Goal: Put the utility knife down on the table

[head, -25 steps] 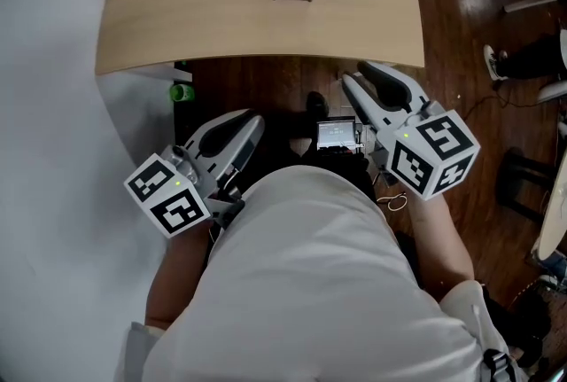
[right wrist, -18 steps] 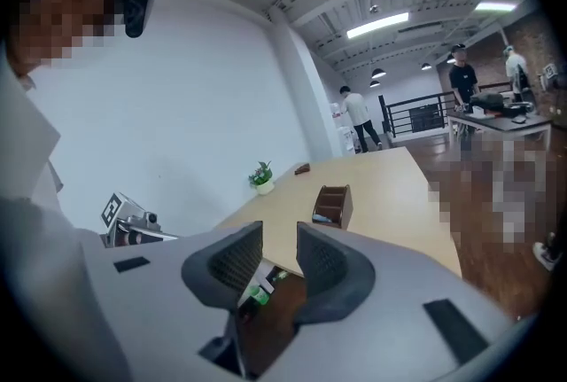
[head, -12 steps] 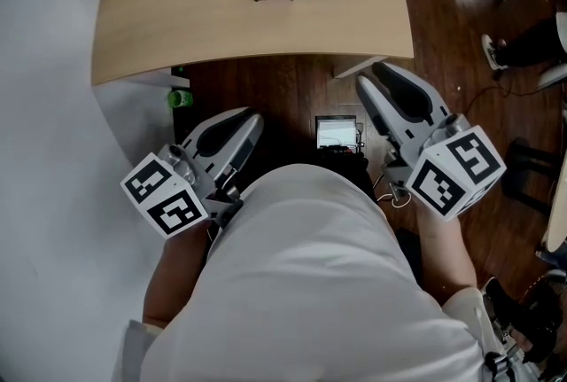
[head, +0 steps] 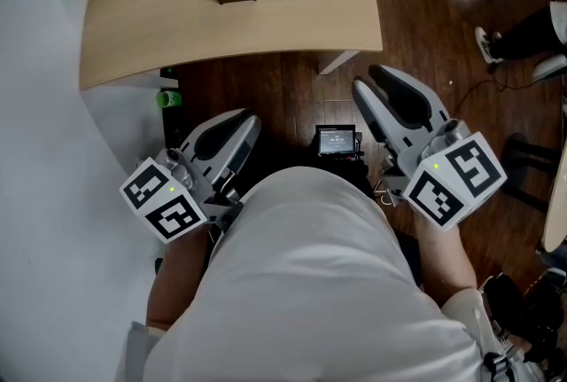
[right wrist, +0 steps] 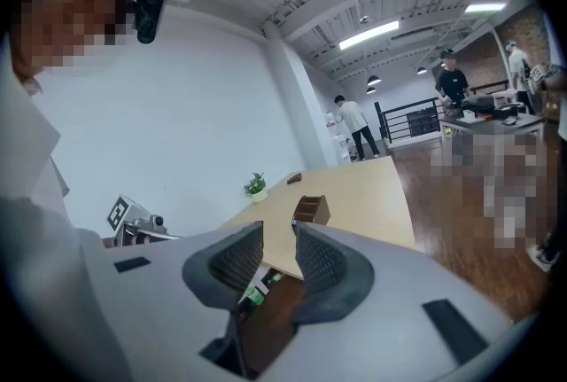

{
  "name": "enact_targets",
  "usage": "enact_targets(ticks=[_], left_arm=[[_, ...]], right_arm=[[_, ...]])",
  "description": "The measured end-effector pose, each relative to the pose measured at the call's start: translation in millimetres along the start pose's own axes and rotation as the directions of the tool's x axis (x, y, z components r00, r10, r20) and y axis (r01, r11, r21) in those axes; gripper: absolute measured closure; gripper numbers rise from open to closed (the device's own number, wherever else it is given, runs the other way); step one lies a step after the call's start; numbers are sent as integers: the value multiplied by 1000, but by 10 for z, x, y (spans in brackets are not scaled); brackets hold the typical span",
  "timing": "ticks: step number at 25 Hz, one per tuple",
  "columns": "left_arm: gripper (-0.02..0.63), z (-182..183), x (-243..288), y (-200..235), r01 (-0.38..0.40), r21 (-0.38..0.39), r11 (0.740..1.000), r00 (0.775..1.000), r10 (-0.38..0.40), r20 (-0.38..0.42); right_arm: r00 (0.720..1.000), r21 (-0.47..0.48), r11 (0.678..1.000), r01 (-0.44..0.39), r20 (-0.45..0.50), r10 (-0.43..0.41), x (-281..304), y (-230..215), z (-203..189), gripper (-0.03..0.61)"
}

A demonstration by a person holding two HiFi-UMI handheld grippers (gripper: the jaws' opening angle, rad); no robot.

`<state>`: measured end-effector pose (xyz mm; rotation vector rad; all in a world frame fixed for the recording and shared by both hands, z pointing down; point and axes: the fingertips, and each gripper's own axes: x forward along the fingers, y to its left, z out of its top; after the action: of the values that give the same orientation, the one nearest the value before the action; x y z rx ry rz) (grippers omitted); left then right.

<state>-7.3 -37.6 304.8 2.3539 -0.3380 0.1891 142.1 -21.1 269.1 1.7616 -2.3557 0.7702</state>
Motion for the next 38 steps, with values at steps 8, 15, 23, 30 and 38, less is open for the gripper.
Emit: enact_targets(ticks=[8,15,23,30,38], left_arm=[[611,-198,246,-398,-47,-5,999,998,47,42],[611,-417,283,-561,-74,-7,997,995,74,69],[611,-358,119,-539,-32,27,999,999,31,38],[611,-78,-260,-355,12,75,997,1000,-12,1],[611,-64,-354,-244,35,68,997,999,-34,-3]], right_arm=[[998,6,998,-57,12,57,-417,-234,-76,509],[996,17,996,-92,7,91,-616,-292,-265,535],[997,52,997,-50,65,47,-682,-135,-212,578],[996,55,998,-12,85,7,-417,287,-97,578],[997,52,999,10,71,-13,-309,394,-143,578]])
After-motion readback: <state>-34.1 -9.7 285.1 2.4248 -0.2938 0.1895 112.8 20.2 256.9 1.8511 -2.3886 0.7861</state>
